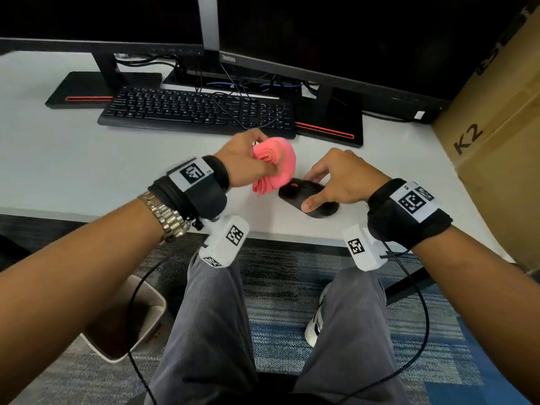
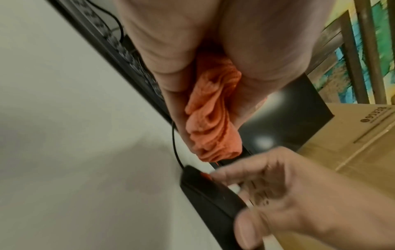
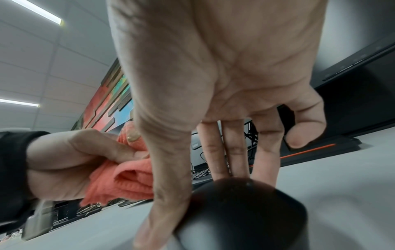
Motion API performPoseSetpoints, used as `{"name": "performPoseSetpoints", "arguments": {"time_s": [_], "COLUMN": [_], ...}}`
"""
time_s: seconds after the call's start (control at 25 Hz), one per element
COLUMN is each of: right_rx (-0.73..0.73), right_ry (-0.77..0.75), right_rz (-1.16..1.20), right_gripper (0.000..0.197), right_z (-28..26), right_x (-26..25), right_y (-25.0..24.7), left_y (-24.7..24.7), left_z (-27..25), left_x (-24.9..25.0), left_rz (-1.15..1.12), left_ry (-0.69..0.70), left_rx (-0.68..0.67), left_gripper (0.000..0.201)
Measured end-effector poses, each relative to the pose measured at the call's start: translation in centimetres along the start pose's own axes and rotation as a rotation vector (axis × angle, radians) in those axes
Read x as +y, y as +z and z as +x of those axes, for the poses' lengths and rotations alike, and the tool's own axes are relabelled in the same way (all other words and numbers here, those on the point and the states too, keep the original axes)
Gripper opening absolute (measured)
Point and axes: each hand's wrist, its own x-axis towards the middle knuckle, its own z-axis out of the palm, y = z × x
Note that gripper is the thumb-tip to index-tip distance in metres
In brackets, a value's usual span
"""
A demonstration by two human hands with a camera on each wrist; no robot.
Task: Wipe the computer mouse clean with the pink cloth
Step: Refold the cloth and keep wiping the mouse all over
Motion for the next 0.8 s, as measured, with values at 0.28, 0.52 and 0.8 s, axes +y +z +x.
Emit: {"name": "performPoseSetpoints", "arguments": {"time_s": [0.28, 0.52, 0.8], "right_rx": [-0.014, -0.013, -0.011], "right_ry": [0.024, 0.004, -0.003], "right_rz": [0.011, -0.004, -0.018], "right_gripper": [0.062, 0.062, 0.053], "right_z": [0.2, 0.1, 0.1], "right_x": [0.1, -0.2, -0.5], "right_y": [0.0, -0.1, -0.1], "left_y": [-1.2, 1.8, 3.2], "left_z": [-0.3, -0.9, -1.9], "left_x": [-0.6, -0.2, 1.4], "left_rz": [0.175, 0.452, 0.510], "left_ry": [-0.007, 0.063, 0.165], "left_rx": [-0.004, -0.029, -0.088], "left_gripper": [0.041, 0.044, 0.039]}}
